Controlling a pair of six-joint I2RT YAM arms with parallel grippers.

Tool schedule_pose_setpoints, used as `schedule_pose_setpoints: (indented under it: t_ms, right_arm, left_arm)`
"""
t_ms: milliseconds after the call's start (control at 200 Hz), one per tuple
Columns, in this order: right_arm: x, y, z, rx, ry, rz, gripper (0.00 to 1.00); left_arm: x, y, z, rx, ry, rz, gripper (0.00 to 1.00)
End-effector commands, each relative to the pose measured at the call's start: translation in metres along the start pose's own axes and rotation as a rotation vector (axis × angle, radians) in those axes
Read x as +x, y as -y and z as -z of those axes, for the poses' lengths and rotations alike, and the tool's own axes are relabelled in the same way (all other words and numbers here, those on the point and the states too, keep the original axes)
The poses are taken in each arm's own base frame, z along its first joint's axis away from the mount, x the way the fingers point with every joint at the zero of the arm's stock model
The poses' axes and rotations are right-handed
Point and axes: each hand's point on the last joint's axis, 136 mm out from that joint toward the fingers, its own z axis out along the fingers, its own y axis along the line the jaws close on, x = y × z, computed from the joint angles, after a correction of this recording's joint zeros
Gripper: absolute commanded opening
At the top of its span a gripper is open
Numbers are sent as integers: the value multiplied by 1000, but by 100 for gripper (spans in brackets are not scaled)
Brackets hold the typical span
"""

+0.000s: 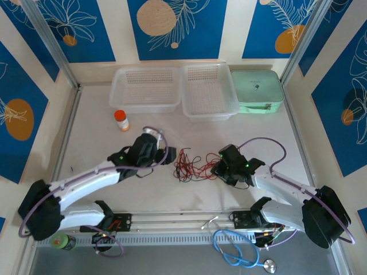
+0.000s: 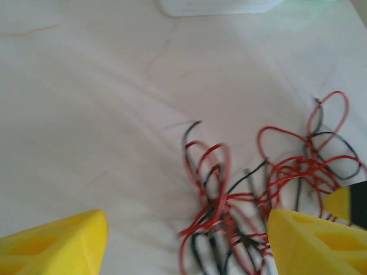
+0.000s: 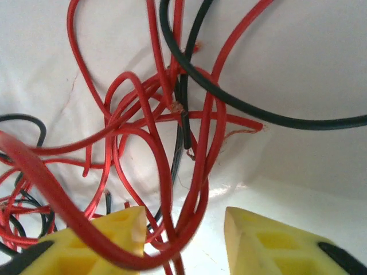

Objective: Untangle the cables

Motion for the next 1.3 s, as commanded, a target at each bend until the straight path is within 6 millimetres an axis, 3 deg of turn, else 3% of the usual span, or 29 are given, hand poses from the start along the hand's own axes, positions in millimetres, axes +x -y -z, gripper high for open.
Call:
schedule_pose_setpoints:
  t_ms: [0,95,205,360,470,575,630,665,945,1151,1296]
  right_arm:
    - [6,-3,8,11,-45,68,58]
    - [8,0,15,28,-56,84,73]
    - [10,7,27,39,-51,91,83]
    - [12,13,43,15,-47,84,84]
    - [13,11,52,-23,-56,82,84]
    - [14,0,59,-65,-79,100,84]
    - [14,-9,63,-89,-96,117,84]
    - [15,-17,65,-109,-108,123,85]
    - [33,-102,58,-268,-230,176,80]
    - [36,-138,23,-266,-233,107,72]
    - [35,-146,-7,-212,-266,69,69]
  left_arm:
    - [12,24,-11,50,-174,-172,74]
    - [14,23,-28,13,-256,-236,75]
    - [23,16,-49,-34,-339,-274,75]
    - [37,7,-73,-58,-377,-264,69]
    - [46,11,-84,-15,-385,-233,60]
    - [53,17,-88,33,-379,-195,35]
    - [53,17,-86,41,-357,-175,10]
    - [52,17,-84,43,-335,-163,0]
    - [17,14,-31,78,-26,-84,0]
    - [32,-5,-22,102,93,5,0]
    - [44,-19,-25,99,139,44,0]
